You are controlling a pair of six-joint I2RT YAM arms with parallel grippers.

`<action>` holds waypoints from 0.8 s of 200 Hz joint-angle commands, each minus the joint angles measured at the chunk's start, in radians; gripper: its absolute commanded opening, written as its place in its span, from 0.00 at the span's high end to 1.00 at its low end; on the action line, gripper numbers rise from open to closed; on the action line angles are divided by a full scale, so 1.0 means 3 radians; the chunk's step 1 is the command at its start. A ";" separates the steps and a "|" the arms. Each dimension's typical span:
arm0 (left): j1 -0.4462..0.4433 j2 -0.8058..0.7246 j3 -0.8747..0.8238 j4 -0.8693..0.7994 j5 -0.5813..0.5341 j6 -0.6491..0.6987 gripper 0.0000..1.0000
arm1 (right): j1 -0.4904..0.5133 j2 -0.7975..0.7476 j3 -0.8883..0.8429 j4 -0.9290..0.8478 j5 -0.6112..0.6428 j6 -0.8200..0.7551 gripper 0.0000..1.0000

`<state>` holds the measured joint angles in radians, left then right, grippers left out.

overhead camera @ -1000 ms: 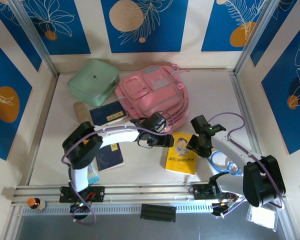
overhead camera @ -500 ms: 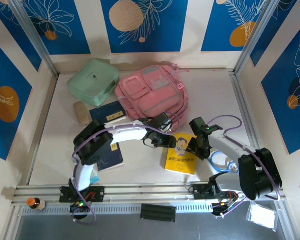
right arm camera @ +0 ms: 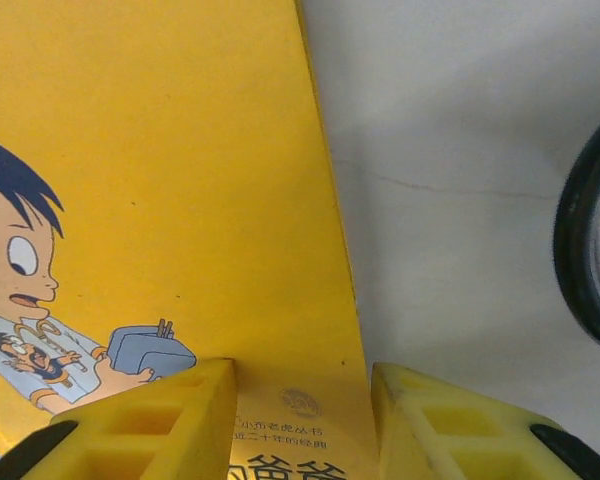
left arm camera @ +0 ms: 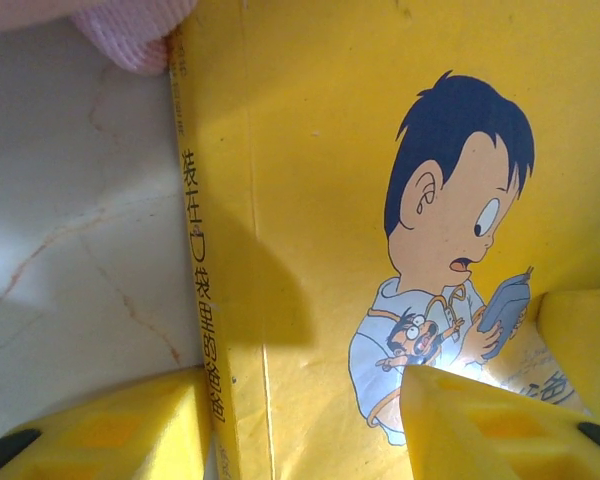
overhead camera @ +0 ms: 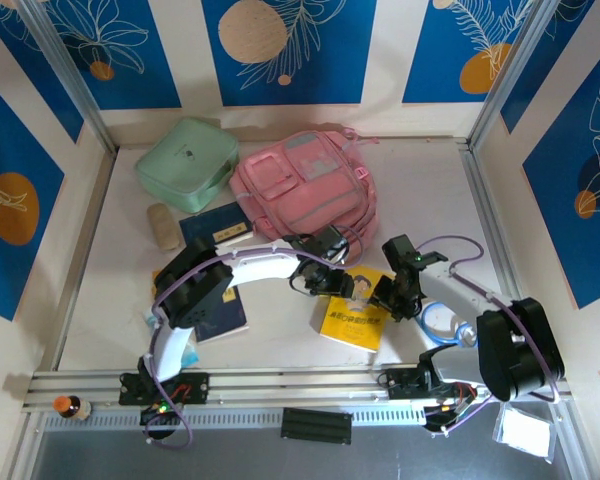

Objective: Pack books, pencil case, and school supplies into a backpack

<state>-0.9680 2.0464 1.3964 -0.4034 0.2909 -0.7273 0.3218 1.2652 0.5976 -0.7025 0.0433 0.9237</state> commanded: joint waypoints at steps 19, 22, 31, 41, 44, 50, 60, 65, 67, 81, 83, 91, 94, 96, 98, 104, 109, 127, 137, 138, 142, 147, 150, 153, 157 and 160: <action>-0.0072 -0.0225 -0.0230 0.0496 0.0360 0.0180 0.49 | -0.0068 -0.0106 -0.0125 0.0012 -0.0319 -0.0005 0.62; -0.0076 -0.0262 -0.0262 0.0529 0.0362 0.0201 0.49 | -0.0070 -0.0109 -0.0124 0.0006 -0.0314 -0.0004 0.62; -0.0082 -0.0362 -0.0369 0.0652 0.0379 0.0220 0.50 | -0.0078 -0.0120 -0.0121 0.0004 -0.0313 -0.0006 0.62; -0.0085 -0.0477 -0.0496 0.0809 0.0398 0.0216 0.52 | -0.0085 -0.0132 -0.0121 0.0005 -0.0309 0.0009 0.63; -0.0087 -0.0507 -0.0531 0.0858 0.0407 0.0212 0.52 | -0.0085 -0.0136 -0.0123 0.0005 -0.0314 0.0010 0.63; -0.0092 -0.0564 -0.0578 0.0943 0.0426 0.0222 0.52 | -0.0084 -0.0147 -0.0121 0.0010 -0.0318 0.0029 0.64; -0.0107 -0.0645 -0.0637 0.1028 0.0446 0.0239 0.53 | -0.0084 -0.0171 -0.0127 0.0020 -0.0331 0.0052 0.65; -0.0116 -0.0678 -0.0657 0.1065 0.0450 0.0251 0.54 | -0.0084 -0.0188 -0.0128 0.0020 -0.0333 0.0064 0.65; -0.0120 -0.0690 -0.0660 0.1078 0.0455 0.0260 0.54 | -0.0085 -0.0194 -0.0129 0.0021 -0.0333 0.0065 0.65; -0.0133 -0.0757 -0.0715 0.1181 0.0480 0.0274 0.56 | -0.0085 -0.0258 -0.0136 0.0011 -0.0323 0.0103 0.66; -0.0133 -0.0765 -0.0728 0.1198 0.0482 0.0275 0.57 | -0.0083 -0.0273 -0.0138 0.0010 -0.0323 0.0104 0.66; -0.0133 -0.0786 -0.0767 0.1263 0.0507 0.0272 0.58 | -0.0091 -0.0320 -0.0141 0.0001 -0.0316 0.0119 0.66; -0.0133 -0.0792 -0.0779 0.1283 0.0516 0.0264 0.58 | -0.0088 -0.0336 -0.0142 -0.0007 -0.0313 0.0126 0.66; -0.0133 -0.0796 -0.0784 0.1295 0.0522 0.0262 0.59 | -0.0091 -0.0349 -0.0144 -0.0013 -0.0313 0.0133 0.67; -0.0133 -0.0798 -0.0792 0.1302 0.0523 0.0262 0.59 | -0.0095 -0.0357 -0.0145 -0.0018 -0.0312 0.0136 0.67; -0.0135 -0.0799 -0.0796 0.1309 0.0521 0.0266 0.59 | -0.0104 -0.0389 -0.0146 -0.0028 -0.0311 0.0142 0.67; -0.0133 -0.0794 -0.0797 0.1306 0.0527 0.0258 0.59 | -0.0112 -0.0414 -0.0151 -0.0042 -0.0313 0.0150 0.67; -0.0133 -0.0749 -0.0760 0.1256 0.0553 0.0279 0.60 | -0.0141 -0.0491 -0.0172 -0.0056 -0.0318 0.0178 0.67; -0.0133 -0.0716 -0.0734 0.1229 0.0557 0.0286 0.60 | -0.0157 -0.0514 -0.0198 -0.0012 -0.0352 0.0179 0.67; -0.0133 -0.0716 -0.0731 0.1228 0.0555 0.0289 0.60 | -0.0157 -0.0515 -0.0200 -0.0009 -0.0360 0.0181 0.67; -0.0133 -0.0703 -0.0711 0.1211 0.0549 0.0298 0.60 | -0.0169 -0.0521 -0.0210 0.0015 -0.0380 0.0184 0.67; -0.0133 -0.0689 -0.0694 0.1187 0.0535 0.0309 0.60 | -0.0176 -0.0522 -0.0218 0.0059 -0.0412 0.0179 0.67; -0.0133 -0.0679 -0.0684 0.1172 0.0522 0.0312 0.60 | -0.0183 -0.0519 -0.0225 0.0087 -0.0443 0.0170 0.67; -0.0133 -0.0672 -0.0670 0.1159 0.0508 0.0319 0.60 | -0.0187 -0.0517 -0.0232 0.0112 -0.0469 0.0164 0.67; -0.0133 -0.0668 -0.0646 0.1130 0.0491 0.0322 0.60 | -0.0190 -0.0511 -0.0236 0.0145 -0.0499 0.0160 0.67; -0.0133 -0.0661 -0.0640 0.1110 0.0467 0.0323 0.60 | -0.0193 -0.0510 -0.0234 0.0161 -0.0513 0.0159 0.67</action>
<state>-0.9802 1.8359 1.1664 -0.0776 0.3786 -0.6662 0.2726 1.1244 0.5415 -0.7380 -0.0132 0.9524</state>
